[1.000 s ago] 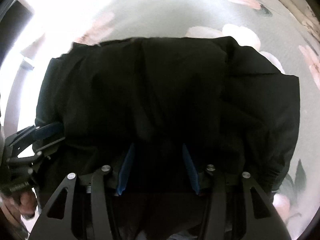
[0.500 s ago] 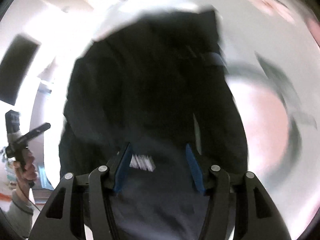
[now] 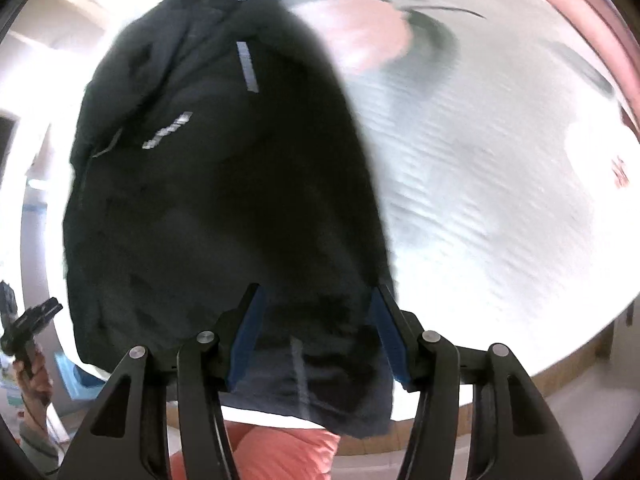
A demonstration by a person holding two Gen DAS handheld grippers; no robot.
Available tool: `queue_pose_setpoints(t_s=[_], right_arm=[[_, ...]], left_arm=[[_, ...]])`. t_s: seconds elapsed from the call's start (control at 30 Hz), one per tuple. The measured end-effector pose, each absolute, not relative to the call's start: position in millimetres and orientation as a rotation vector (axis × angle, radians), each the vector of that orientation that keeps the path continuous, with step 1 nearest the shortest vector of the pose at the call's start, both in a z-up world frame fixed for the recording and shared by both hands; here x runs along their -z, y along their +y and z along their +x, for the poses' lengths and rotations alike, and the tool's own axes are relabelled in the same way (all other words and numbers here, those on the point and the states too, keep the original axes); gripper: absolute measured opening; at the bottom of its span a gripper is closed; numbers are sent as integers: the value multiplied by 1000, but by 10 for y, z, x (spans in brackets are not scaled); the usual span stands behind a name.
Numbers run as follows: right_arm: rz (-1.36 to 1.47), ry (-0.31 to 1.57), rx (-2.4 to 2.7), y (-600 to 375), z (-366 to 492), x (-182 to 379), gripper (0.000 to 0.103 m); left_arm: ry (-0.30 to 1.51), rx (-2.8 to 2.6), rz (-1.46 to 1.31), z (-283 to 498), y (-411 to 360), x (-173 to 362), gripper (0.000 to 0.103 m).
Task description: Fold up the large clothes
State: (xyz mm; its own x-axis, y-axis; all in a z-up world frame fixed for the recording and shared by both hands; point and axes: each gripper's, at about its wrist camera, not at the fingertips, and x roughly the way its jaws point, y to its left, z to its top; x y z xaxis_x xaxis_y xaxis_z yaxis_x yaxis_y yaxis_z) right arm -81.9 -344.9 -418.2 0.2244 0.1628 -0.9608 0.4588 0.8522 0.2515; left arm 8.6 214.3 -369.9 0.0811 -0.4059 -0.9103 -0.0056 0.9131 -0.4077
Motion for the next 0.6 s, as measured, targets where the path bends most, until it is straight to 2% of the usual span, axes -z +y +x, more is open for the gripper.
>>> queue_pose_setpoints(t_s=[0.17,0.3,0.33,0.37,0.4,0.43,0.47,0.6], right_arm=[[651,1291,243,-3618,-1082,4323,59],[710,1306,188,-3594,-1135,4480,59],[712,1311,169,-3564,-1149,4513,59],[694,1323,149,-3501,-1167,4539,53],[677,1328,135,-3486,-1206,4528,46],[661,1330,112,-3433,-1223,4521,38],[640,1326,99,-3400,-1261,4479,38],[628,1361,107,-3452,-1371,4504,38]], left_arm=[[1524,387,-510,-83,2202,4049,70],[1503,460,-546,-156,2108,4098,68],[1493,473,-547,-163,2092,4088,64],[1487,484,-549,-167,2079,4078,57],[1486,496,-545,-176,2059,4069,37],[1484,512,-530,-195,2045,4045,21],[1476,524,-504,-217,2042,4001,18],[1488,533,-513,-181,2114,3989,17]])
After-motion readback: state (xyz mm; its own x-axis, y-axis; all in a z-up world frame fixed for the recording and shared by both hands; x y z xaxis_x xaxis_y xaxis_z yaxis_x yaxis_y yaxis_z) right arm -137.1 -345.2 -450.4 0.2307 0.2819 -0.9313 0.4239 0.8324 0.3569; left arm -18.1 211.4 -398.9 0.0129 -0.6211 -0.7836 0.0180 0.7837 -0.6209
